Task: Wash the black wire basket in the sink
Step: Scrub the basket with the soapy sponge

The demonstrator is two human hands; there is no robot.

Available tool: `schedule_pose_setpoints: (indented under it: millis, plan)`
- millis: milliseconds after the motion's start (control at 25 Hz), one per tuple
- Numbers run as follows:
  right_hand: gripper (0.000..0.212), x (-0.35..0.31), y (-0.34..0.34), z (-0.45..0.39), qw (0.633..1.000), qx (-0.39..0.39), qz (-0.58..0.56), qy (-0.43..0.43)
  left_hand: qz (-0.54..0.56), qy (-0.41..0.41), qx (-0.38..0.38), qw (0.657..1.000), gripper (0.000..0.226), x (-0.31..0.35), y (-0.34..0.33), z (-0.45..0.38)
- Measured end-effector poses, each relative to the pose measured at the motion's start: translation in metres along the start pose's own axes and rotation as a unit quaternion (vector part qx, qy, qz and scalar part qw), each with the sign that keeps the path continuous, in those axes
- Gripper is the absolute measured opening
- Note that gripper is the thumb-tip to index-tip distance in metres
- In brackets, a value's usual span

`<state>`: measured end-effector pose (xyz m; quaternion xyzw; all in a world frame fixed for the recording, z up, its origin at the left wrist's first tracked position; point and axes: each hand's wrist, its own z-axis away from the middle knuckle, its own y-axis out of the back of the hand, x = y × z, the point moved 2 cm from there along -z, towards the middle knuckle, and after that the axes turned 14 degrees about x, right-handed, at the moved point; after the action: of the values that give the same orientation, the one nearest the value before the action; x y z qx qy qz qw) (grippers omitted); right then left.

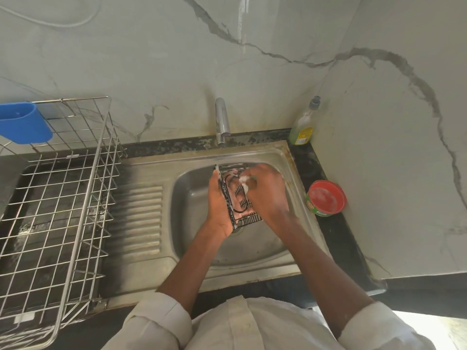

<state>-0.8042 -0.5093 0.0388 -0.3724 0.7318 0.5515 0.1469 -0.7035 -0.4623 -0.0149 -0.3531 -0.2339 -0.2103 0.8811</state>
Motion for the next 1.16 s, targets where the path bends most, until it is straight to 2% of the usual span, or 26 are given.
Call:
schedule_pose_setpoints:
  millis: [120,200,320,440,600,720,800,960,1080,1160]
  plan:
    - [0.026,-0.009,-0.008,-0.026,0.998,0.057,-0.029,-0.026,-0.005,0.009,-0.025,1.0,0.073,-0.003,-0.002,0.002]
    - [0.024,-0.011,-0.005,-0.027,0.997,0.067,-0.035,-0.025,0.002,0.011,-0.035,0.999,0.076,0.0,-0.001,0.001]
    - [0.029,-0.003,0.004,-0.012,0.999,0.037,-0.004,0.008,0.029,0.003,-0.023,0.999,0.08,0.007,0.003,0.001]
    - [0.03,0.006,0.011,0.024,1.0,-0.004,0.007,-0.002,0.065,-0.019,0.027,0.997,0.084,0.011,0.007,0.0]
    - [0.031,-0.006,0.005,0.054,0.998,-0.034,-0.03,0.044,0.094,-0.045,0.059,0.993,0.073,0.013,0.009,-0.001]
    - [0.03,-0.012,-0.004,0.02,0.998,0.023,-0.058,-0.022,0.073,-0.039,0.044,0.996,0.073,0.008,0.006,0.003]
    - [0.026,-0.02,-0.006,0.005,0.997,0.028,-0.049,-0.053,0.073,-0.031,0.029,0.996,0.072,0.003,0.004,0.007]
    - [0.026,-0.022,0.002,0.03,0.997,-0.01,-0.042,0.058,0.134,-0.034,0.035,0.99,0.075,0.012,0.015,0.0]
    - [0.034,-0.003,0.007,0.031,0.998,0.033,0.032,-0.047,0.134,-0.018,0.063,0.989,0.075,0.013,0.021,-0.007]
    - [0.036,-0.012,0.001,0.043,1.0,0.015,-0.014,-0.019,0.149,-0.032,0.08,0.985,0.073,0.013,0.02,-0.009]
